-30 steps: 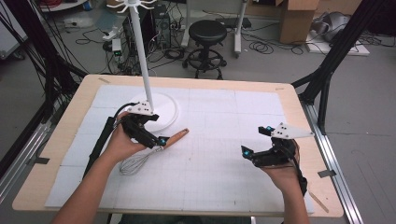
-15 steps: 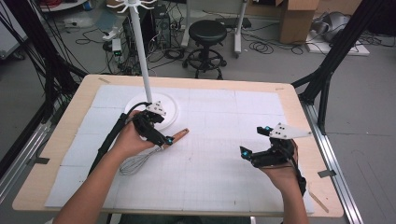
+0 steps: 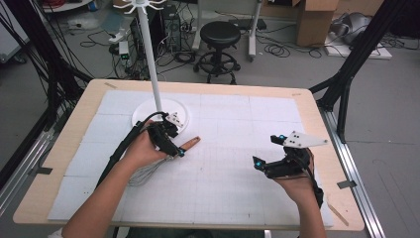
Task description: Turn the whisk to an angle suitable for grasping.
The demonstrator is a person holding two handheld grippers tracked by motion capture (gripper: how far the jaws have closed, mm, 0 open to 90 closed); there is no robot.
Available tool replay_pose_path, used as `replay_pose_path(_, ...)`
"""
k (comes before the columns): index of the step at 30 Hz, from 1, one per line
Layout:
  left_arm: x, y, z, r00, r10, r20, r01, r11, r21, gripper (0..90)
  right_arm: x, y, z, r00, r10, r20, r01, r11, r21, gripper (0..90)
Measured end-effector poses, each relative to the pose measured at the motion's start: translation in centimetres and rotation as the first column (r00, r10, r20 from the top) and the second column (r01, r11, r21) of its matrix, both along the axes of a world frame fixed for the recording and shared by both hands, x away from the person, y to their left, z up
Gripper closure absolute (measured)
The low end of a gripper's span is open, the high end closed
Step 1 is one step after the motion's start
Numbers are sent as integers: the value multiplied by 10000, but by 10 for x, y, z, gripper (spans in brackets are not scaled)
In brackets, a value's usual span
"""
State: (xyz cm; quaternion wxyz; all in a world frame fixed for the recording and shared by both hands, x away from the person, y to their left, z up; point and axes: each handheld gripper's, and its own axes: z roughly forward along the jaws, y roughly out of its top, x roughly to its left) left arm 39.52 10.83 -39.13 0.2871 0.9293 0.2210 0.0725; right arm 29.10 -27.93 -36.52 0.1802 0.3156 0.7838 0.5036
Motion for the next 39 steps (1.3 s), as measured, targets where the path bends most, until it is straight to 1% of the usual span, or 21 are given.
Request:
replay_pose_path(1,0,-1,-1,9999,102,-14,-102,9999,-18,260,0,0,0,10000,9,7,-9,10000,-3,2)
replay_pose_path(2,1,0,-2,10000,15,-25,-15,10000,89,270,0,0,0,10000,-1,7,1,10000,-32,2)
replay_pose_path(4,1,-1,-4,9999,109,-88,-108,9999,82,295,0,0,0,10000,-2,13,2,10000,-62,2)
replay_pose_path(5,1,-1,-4,9999,26,-121,-24,9998,188,314,0,0,0,10000,-8,-11,8,10000,-40,3)
replay_pose_path(6,2,-1,-4,9998,53,-186,-50,9998,195,328,0,0,0,10000,1,-3,-1,10000,-24,2)
replay_pose_path(12,2,-3,-6,9996,91,-263,-80,9990,431,364,0,0,-1,10000,-16,-52,15,10000,-40,2)
replay_pose_path(14,2,-3,-7,9995,162,-285,-150,9990,412,368,0,1,-1,10000,-15,-44,14,10000,-47,2)
replay_pose_path(18,3,-3,-8,9993,140,-336,-121,9983,572,382,0,1,-1,10000,-3,-42,2,10000,-45,3)
replay_pose_path(19,3,-4,-9,9992,183,-368,-163,9985,527,385,0,1,-1,10000,-12,-51,12,10000,-49,2)
replay_pose_path(21,4,-4,-10,9991,95,-414,-65,9974,722,398,0,0,-1,10000,-14,-54,14,10000,-46,2)
replay_pose_path(25,4,-7,-15,9987,133,-502,-81,9947,1026,413,0,1,-1,10000,-18,-52,18,10000,-37,3)
replay_pose_path(27,4,-8,-17,9980,79,-635,-15,9950,1001,420,1,0,-1,10000,-10,-5,10,10000,-35,3)
replay_pose_path(28,4,-8,-18,9975,75,-698,-3,9947,1028,433,1,0,-1,10000,-53,-68,53,10000,-13,2)
replay_pose_path(30,5,-9,-20,9973,113,-728,-25,9927,1202,440,2,0,-2,9999,-78,-118,77,10000,-35,3)
replay_pose_path(31,5,-9,-21,9968,206,-776,-114,9931,1171,449,2,-1,-3,9999,-53,-110,52,10000,-42,3)
replay_pose_path(33,6,-10,-22,9968,181,-777,-70,9900,1410,451,2,-1,-3,9999,-61,-96,60,10000,-58,3)
replay_pose_path(34,5,-11,-23,9964,252,-804,-136,9898,1418,459,2,0,-3,9999,-62,-100,61,10000,-45,3)
replay_pose_path(36,6,-11,-24,9961,241,-846,-106,9877,1563,474,1,0,-2,10000,-29,-74,29,10000,-45,3)
replay_pose_path(37,5,-11,-24,9961,265,-838,-131,9876,1565,475,1,0,-2,10000,-22,-88,21,10000,-40,3)
replay_pose_path(38,6,-11,-23,9965,190,-812,-49,9852,1712,479,1,0,-2,10000,-29,-72,29,10000,-51,2)
replay_pose_path(39,5,-12,-24,9959,360,-827,-225,9871,1584,481,1,1,-2,10000,-44,-65,44,10000,-33,3)
